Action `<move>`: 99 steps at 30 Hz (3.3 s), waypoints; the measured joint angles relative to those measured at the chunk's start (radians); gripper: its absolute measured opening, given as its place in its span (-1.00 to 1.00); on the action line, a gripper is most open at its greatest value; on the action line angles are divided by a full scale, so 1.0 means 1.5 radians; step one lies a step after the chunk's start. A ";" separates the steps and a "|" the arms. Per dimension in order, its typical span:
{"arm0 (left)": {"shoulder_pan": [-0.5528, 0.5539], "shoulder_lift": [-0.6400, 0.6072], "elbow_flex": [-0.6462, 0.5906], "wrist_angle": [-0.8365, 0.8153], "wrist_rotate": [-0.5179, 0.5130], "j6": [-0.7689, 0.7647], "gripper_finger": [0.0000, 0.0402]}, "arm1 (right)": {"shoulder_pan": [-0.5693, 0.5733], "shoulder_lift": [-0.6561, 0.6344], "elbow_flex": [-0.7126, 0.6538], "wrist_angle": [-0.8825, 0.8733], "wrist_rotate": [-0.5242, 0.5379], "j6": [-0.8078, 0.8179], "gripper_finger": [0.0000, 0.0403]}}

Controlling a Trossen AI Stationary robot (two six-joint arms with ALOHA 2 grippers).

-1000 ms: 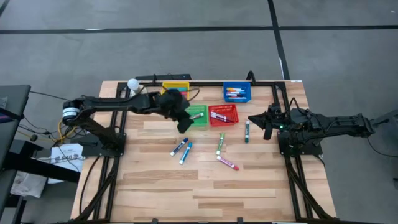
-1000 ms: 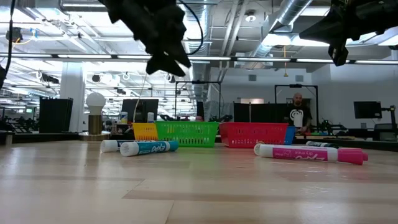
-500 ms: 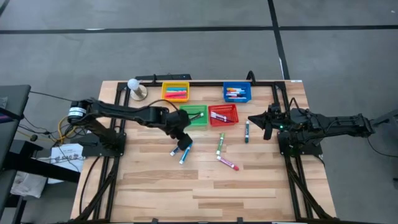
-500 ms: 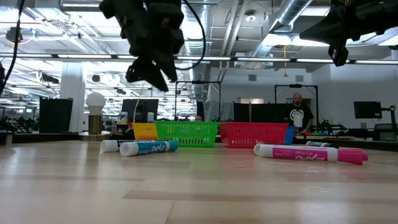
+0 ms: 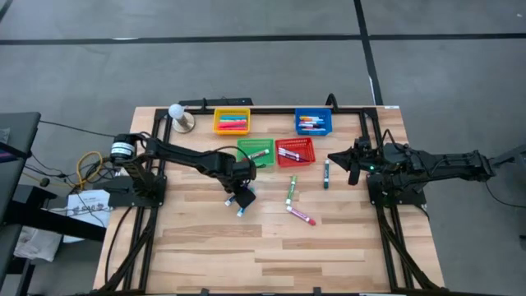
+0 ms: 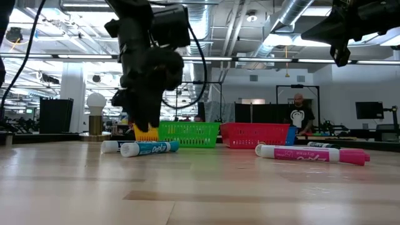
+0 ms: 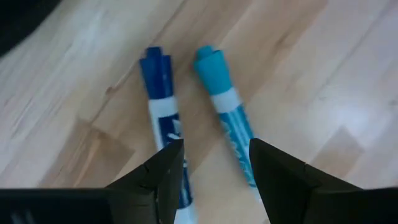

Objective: Pick & Place Markers
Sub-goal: Put the large blue marker into the green bin

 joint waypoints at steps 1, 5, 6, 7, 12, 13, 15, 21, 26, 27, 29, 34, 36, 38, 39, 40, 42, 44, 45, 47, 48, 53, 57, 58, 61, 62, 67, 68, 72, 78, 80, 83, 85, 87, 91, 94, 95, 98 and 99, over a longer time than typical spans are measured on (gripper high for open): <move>0.000 0.003 -0.003 0.001 -0.002 -0.003 -0.10 | 0.000 0.000 0.000 0.000 0.000 0.000 -1.00; 0.001 0.004 -0.025 0.001 -0.003 -0.021 -0.10 | 0.000 0.000 0.000 0.000 -0.001 0.000 -1.00; 0.001 0.004 -0.031 0.001 -0.002 -0.021 -0.10 | 0.000 0.000 0.000 -0.001 -0.001 0.000 -1.00; 0.001 0.004 -0.037 0.000 -0.003 -0.022 -0.10 | 0.000 0.000 0.000 -0.001 -0.001 0.000 -1.00; 0.000 0.004 -0.068 0.003 -0.009 -0.033 -0.10 | 0.000 0.000 0.000 -0.001 -0.001 0.000 -1.00; 0.000 0.004 -0.071 0.005 -0.012 -0.036 -0.10 | 0.000 0.000 0.000 -0.001 -0.001 0.000 -1.00; 0.000 0.004 -0.079 0.007 -0.015 -0.037 -0.10 | 0.000 0.000 0.000 -0.001 -0.001 0.000 -1.00; -0.001 -0.001 -0.097 0.015 -0.035 -0.056 -0.18 | 0.000 0.000 0.000 -0.001 -0.001 0.000 -1.00; 0.000 -0.001 -0.103 0.013 -0.039 -0.056 -0.45 | 0.000 0.000 0.000 -0.001 -0.001 0.000 -1.00; 0.000 0.000 -0.103 0.014 -0.040 -0.056 -0.51 | 0.000 0.000 0.000 -0.001 -0.001 0.000 -1.00; 0.000 0.000 -0.104 0.012 -0.040 -0.056 -0.63 | 0.000 0.000 0.000 -0.001 -0.001 0.000 -1.00; 0.000 0.001 -0.104 0.009 -0.035 -0.053 -0.69 | 0.000 0.000 0.000 -0.001 -0.001 0.000 -1.00; 0.000 -0.004 -0.104 0.002 -0.027 -0.051 -0.69 | 0.000 0.000 0.000 -0.001 -0.001 0.000 -1.00; 0.000 -0.018 -0.108 -0.017 -0.027 -0.050 -0.69 | 0.000 0.000 0.000 -0.001 -0.001 0.000 -1.00; 0.000 -0.026 -0.110 -0.033 -0.027 -0.047 -0.68 | 0.000 0.000 0.000 -0.001 -0.001 0.000 -1.00; 0.000 -0.038 -0.111 -0.040 -0.026 -0.041 -0.68 | 0.000 0.000 0.000 -0.001 0.000 0.000 -1.00; 0.000 -0.072 -0.108 -0.050 -0.027 -0.024 -0.68 | 0.000 0.000 0.000 -0.001 0.000 0.000 -1.00; 0.000 -0.107 -0.107 -0.067 -0.027 0.003 -0.69 | 0.000 0.000 0.000 -0.001 0.000 0.000 -1.00; -0.001 -0.127 -0.108 -0.069 -0.027 0.015 -0.69 | 0.000 0.000 0.000 -0.002 0.000 0.000 -1.00; -0.003 -0.171 -0.107 -0.070 -0.030 0.032 -0.69 | 0.000 0.000 0.000 -0.003 0.000 0.000 -1.00; -0.003 -0.195 -0.106 -0.068 -0.033 0.039 -0.69 | 0.000 0.000 0.000 -0.006 0.000 0.000 -1.00; -0.003 -0.301 -0.104 -0.063 -0.093 0.057 -0.69 | 0.000 0.000 0.000 -0.018 0.000 0.000 -1.00; -0.003 -0.360 -0.100 -0.048 -0.163 0.072 -0.68 | 0.000 0.000 0.000 -0.019 0.001 0.000 -1.00; -0.003 -0.366 -0.098 -0.049 -0.178 0.079 -0.68 | 0.000 0.000 0.000 -0.020 0.001 0.000 -1.00; 0.000 -0.363 -0.071 -0.048 -0.202 0.123 -0.68 | 0.000 0.000 0.000 -0.019 0.001 0.000 -1.00; 0.004 -0.355 -0.057 -0.048 -0.205 0.141 -0.68 | 0.000 0.000 0.000 -0.019 0.001 0.000 -1.00; 0.045 -0.284 0.029 -0.047 -0.213 0.235 -0.68 | 0.000 0.000 0.000 -0.018 0.001 0.000 -1.00; 0.055 -0.266 0.050 -0.046 -0.209 0.259 -0.68 | 0.000 0.000 0.000 -0.017 0.000 0.000 -1.00; 0.091 -0.190 0.134 -0.065 -0.203 0.350 -0.68 | 0.000 0.000 0.000 -0.017 0.000 0.000 -1.00; 0.142 -0.105 0.231 -0.101 -0.200 0.447 -0.68 | 0.000 0.000 0.000 -0.017 0.000 0.000 -1.00; 0.156 -0.086 0.250 -0.101 -0.183 0.475 -0.68 | 0.000 0.000 0.000 -0.017 0.000 0.000 -1.00; 0.174 -0.056 0.270 -0.106 -0.173 0.505 -0.68 | 0.000 0.000 0.000 -0.017 0.000 0.000 -1.00; 0.185 -0.040 0.274 -0.107 -0.168 0.525 -0.68 | 0.000 0.000 0.000 -0.016 0.000 0.000 -1.00; 0.195 -0.025 0.275 -0.108 -0.163 0.536 -0.68 | 0.000 0.000 0.000 -0.016 0.000 0.000 -1.00; 0.211 0.006 0.275 -0.124 -0.156 0.547 -0.68 | 0.000 0.000 0.000 -0.016 0.000 0.000 -1.00; 0.218 0.022 0.275 -0.123 -0.128 0.557 -0.68 | 0.000 0.000 0.000 -0.016 0.000 0.000 -1.00; 0.218 0.028 0.275 -0.123 -0.119 0.558 -0.68 | 0.000 0.000 0.000 -0.016 0.000 0.000 -1.00; 0.217 0.047 0.275 -0.125 -0.105 0.558 -0.68 | 0.000 0.000 0.000 -0.016 0.000 0.000 -1.00; 0.217 0.052 0.275 -0.125 -0.096 0.558 -0.68 | 0.000 0.000 0.000 -0.016 0.000 0.000 -1.00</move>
